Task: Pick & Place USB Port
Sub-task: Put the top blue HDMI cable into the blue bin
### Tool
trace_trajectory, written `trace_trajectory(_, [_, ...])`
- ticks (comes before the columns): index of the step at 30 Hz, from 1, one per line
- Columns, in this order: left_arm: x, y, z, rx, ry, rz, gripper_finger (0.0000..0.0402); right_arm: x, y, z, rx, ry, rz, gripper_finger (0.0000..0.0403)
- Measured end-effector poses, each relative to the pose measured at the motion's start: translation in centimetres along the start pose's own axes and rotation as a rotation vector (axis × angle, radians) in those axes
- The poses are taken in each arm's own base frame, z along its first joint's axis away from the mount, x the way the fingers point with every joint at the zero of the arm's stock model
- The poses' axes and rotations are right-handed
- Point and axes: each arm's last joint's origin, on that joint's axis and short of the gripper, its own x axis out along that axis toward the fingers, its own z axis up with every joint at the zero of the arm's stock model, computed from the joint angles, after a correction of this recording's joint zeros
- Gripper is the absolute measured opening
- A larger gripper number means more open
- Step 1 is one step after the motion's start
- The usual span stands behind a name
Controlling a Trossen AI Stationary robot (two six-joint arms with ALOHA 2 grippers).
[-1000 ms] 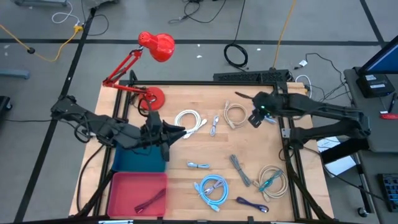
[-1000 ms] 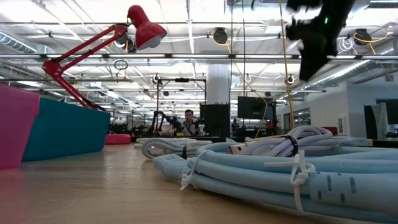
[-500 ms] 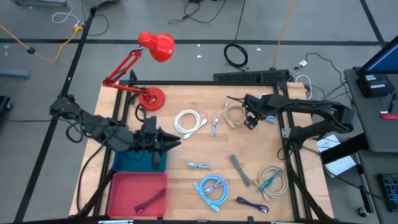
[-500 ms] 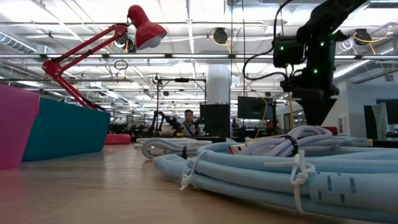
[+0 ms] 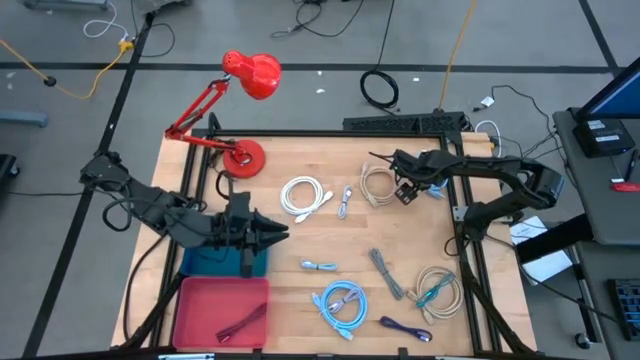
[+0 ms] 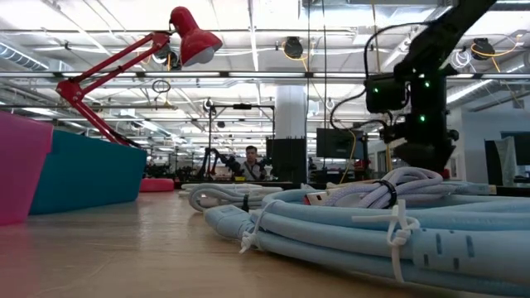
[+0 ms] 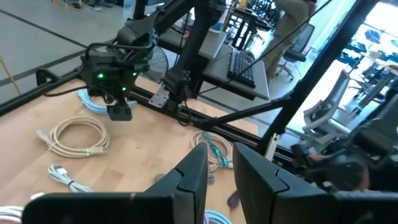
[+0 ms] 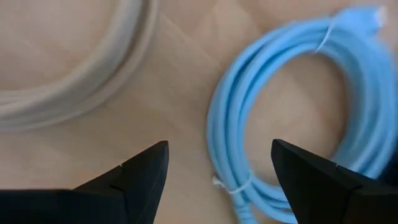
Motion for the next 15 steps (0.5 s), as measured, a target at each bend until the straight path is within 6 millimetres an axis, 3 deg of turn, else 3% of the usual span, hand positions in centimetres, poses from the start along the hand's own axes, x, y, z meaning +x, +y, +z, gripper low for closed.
trace_trajectory(5, [-0.3,-0.1,0.1,-0.025,-0.005,-0.007,0.0078,2.4,-0.6,-1.7,0.064,0.040,0.059,0.0272])
trace_trajectory(8, [-0.7,-0.2,0.2,-0.033,-0.016,-0.012,0.0078,3.6,-0.8,-3.0,0.089,0.097,0.085,0.0250])
trace_trajectory(11, [-1.0,0.0,0.5,-0.041,-0.030,-0.007,0.0078,4.1,-0.7,-3.8,0.095,0.124,0.113,0.0194])
trace_trajectory(15, [-1.3,0.2,0.8,-0.042,-0.048,0.005,0.0078,4.3,-0.5,-3.9,0.086,0.132,0.170,0.0071])
